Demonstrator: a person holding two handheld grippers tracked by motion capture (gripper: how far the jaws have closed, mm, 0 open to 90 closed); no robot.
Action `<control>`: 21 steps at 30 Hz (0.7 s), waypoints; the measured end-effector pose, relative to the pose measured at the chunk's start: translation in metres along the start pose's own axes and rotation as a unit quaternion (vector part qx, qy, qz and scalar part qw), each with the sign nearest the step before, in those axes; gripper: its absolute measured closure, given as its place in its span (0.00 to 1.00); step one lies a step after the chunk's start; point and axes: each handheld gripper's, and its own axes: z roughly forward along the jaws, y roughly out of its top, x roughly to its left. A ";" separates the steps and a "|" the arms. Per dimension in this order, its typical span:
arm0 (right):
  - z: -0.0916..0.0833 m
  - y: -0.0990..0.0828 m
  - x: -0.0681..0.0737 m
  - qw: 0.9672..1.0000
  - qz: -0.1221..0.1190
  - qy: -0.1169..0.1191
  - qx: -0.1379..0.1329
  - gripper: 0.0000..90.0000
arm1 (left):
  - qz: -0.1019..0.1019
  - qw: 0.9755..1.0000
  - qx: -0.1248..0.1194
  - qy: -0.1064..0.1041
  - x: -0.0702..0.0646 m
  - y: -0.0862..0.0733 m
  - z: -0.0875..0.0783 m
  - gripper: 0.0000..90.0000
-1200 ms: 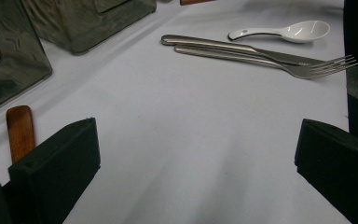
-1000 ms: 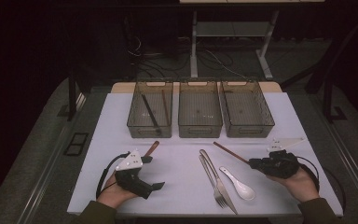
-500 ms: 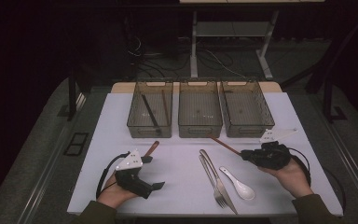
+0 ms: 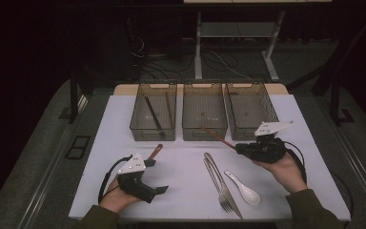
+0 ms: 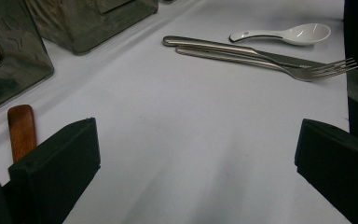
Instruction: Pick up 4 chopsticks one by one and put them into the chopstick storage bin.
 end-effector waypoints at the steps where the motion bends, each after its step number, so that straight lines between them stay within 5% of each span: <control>1: 0.003 0.002 0.001 1.000 0.000 0.001 0.002 0.94 | 0.000 1.000 0.000 0.000 0.000 0.000 0.000 0.00; 21: 0.054 0.072 0.009 1.000 -0.011 -0.015 0.019 0.94 | -0.001 1.000 -0.005 -0.001 0.000 0.001 0.000 0.00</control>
